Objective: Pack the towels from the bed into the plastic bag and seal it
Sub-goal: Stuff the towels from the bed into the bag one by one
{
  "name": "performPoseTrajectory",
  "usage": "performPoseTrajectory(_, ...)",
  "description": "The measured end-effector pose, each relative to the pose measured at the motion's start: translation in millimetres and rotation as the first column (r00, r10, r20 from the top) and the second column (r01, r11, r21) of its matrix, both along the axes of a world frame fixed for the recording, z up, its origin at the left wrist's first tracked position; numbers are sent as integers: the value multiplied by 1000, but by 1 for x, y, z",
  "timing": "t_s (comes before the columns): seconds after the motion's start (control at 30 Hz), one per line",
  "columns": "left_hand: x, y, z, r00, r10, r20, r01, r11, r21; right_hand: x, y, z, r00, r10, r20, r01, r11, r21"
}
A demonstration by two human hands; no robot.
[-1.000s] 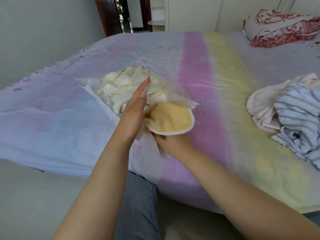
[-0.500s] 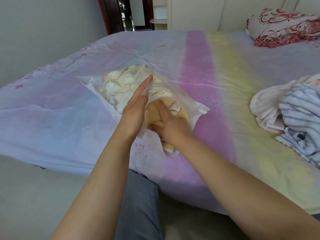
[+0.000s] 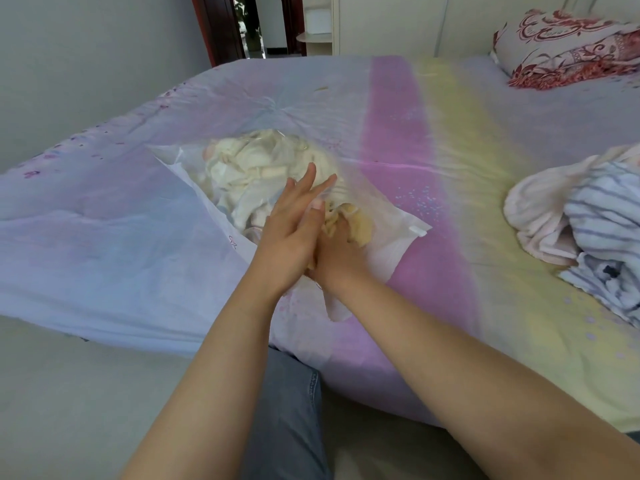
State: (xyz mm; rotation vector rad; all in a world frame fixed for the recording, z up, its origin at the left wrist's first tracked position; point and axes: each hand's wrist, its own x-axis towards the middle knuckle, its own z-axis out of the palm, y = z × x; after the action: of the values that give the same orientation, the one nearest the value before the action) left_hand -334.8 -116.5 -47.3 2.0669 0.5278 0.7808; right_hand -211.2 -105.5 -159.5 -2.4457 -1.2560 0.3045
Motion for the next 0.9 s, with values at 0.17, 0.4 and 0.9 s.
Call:
performPoseTrajectory(0.17, 0, 3, 2, 1000, 3, 16, -2, 995, -95, 12, 51, 13, 999, 19, 26, -20, 999, 45)
performPoseTrajectory(0.4, 3, 16, -6, 990, 25, 136, 14, 960, -280, 20, 14, 17, 966, 227, -128, -209, 968, 142)
performPoseTrajectory(0.9, 49, -21, -22, 912, 393, -118, -339, 884, 322, 130, -200, 11, 755, -634, 169, 487, 713, 504)
